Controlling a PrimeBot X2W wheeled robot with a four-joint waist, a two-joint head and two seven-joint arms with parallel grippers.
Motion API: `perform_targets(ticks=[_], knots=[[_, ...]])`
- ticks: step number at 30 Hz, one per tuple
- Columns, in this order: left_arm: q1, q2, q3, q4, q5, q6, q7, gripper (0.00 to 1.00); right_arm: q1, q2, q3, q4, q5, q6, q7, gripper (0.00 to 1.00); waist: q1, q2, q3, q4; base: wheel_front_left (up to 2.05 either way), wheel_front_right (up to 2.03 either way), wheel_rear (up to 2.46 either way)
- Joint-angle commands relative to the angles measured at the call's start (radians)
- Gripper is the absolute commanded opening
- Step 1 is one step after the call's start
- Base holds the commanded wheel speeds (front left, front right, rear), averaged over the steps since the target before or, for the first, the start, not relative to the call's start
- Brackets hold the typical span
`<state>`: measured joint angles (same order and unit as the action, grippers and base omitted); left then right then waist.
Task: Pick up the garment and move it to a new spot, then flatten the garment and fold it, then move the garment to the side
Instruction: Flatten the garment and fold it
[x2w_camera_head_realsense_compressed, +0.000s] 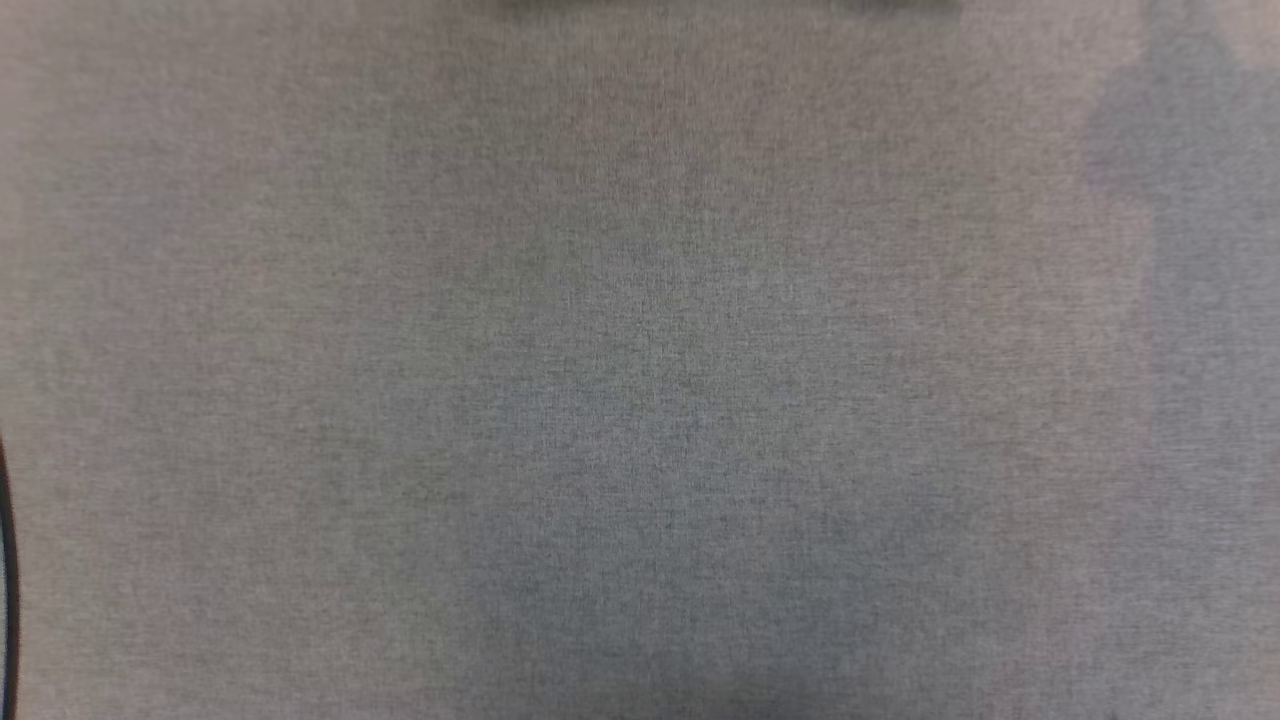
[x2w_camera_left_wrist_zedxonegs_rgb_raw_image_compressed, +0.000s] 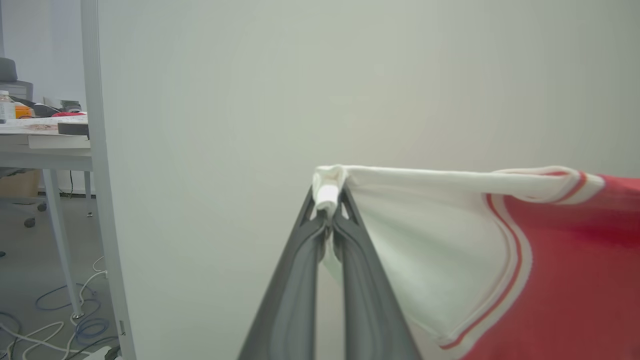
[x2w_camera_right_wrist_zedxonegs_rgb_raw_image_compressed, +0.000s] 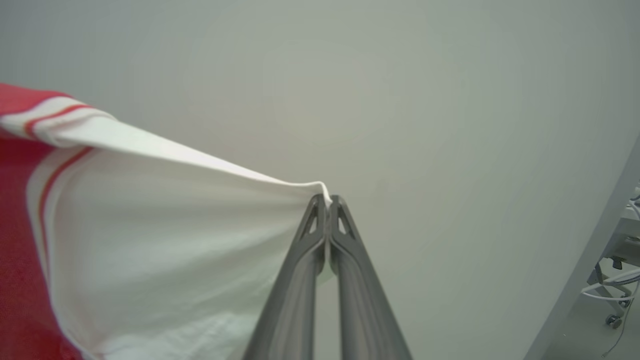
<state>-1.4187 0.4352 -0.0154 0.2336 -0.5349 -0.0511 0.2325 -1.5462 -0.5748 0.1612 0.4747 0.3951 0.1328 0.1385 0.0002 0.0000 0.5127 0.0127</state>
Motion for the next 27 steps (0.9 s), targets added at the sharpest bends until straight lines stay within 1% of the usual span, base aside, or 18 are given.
perform_targets(ticks=[1,6,11,15,19,27], knots=[[-0.061,0.0,0.003,0.04,0.012,-0.005,-0.028,0.0,-0.05,0.003,0.001,0.039,-0.015,-0.002,-0.023,0.0,-0.0002,0.0,0.112,0.0,0.0,0.0,0.0],[-0.199,-0.018,-0.018,0.18,0.031,-0.019,-0.112,0.0,-0.166,0.03,0.019,0.165,-0.039,-0.002,-0.105,0.0,-0.0002,0.0,0.157,0.0,0.0,0.0,0.0],[-0.236,-0.043,-0.024,0.275,0.03,-0.027,-0.185,0.0,-0.204,0.051,0.036,0.257,-0.043,-0.002,-0.18,0.0,-0.0002,0.0,0.181,0.004,0.0,0.0,0.0],[-0.197,-0.065,-0.034,0.331,0.016,-0.044,-0.244,0.0,-0.183,0.066,0.066,0.302,-0.031,-0.002,-0.228,0.0,-0.0002,0.0,0.185,0.009,0.0,0.0,0.0],[-0.121,-0.088,-0.046,0.367,-0.002,-0.058,-0.297,0.0,-0.131,0.069,0.107,0.329,-0.005,-0.002,-0.263,0.0,-0.0002,0.0,0.165,0.012,0.0,0.0,0.0],[0.098,-0.125,-0.076,0.376,-0.053,-0.073,-0.355,0.0,0.064,0.057,0.218,0.345,0.062,-0.002,-0.303,0.0,-0.0002,0.0,0.069,0.015,0.0,0.0,0.0]])
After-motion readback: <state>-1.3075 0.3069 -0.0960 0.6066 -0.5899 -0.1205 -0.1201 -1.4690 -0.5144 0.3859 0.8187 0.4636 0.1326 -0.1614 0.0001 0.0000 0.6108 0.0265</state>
